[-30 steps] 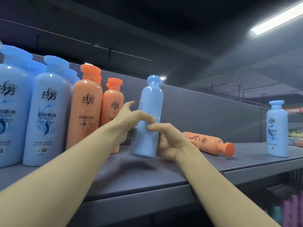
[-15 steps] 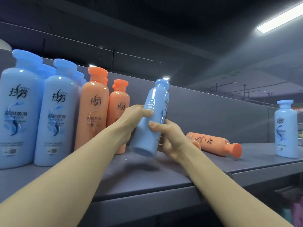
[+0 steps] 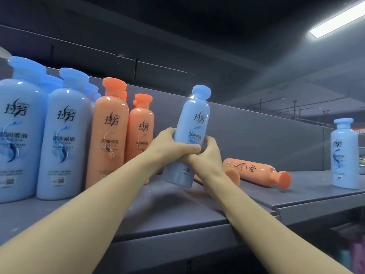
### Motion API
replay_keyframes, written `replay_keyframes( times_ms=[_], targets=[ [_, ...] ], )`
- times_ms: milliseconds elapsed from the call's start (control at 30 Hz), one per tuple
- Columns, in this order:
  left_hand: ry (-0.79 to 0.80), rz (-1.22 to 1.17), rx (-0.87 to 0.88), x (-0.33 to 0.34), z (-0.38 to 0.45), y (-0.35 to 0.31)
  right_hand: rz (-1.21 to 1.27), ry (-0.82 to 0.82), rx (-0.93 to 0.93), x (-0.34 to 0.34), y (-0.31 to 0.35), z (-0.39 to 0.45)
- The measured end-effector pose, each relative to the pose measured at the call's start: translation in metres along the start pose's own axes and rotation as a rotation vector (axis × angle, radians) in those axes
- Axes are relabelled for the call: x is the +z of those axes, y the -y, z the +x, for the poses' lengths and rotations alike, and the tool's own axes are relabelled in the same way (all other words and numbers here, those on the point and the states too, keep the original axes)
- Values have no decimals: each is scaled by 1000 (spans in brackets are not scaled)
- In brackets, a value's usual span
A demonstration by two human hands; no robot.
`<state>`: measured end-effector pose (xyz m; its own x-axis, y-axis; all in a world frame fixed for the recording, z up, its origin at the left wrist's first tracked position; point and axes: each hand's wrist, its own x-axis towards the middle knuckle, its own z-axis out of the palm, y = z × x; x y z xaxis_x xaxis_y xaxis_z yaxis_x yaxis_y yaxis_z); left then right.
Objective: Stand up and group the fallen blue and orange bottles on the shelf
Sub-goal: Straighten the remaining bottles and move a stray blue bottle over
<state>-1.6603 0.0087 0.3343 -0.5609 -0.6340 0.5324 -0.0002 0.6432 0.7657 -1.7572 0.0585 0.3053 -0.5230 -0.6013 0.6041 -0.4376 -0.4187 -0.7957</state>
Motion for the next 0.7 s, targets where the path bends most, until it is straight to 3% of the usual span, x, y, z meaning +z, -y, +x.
replay_keyframes(
  times_ms=[267,567,700],
  targets=[
    [-185,144,-48,1,-1,1,-199,30,-69,1,4,-8],
    [-268,135,1,-2,-11,0,-40,229,72,-7,6,-12],
    [-261,179,14,-2,-15,-2,-16,223,81,-5,7,-13]
  ],
)
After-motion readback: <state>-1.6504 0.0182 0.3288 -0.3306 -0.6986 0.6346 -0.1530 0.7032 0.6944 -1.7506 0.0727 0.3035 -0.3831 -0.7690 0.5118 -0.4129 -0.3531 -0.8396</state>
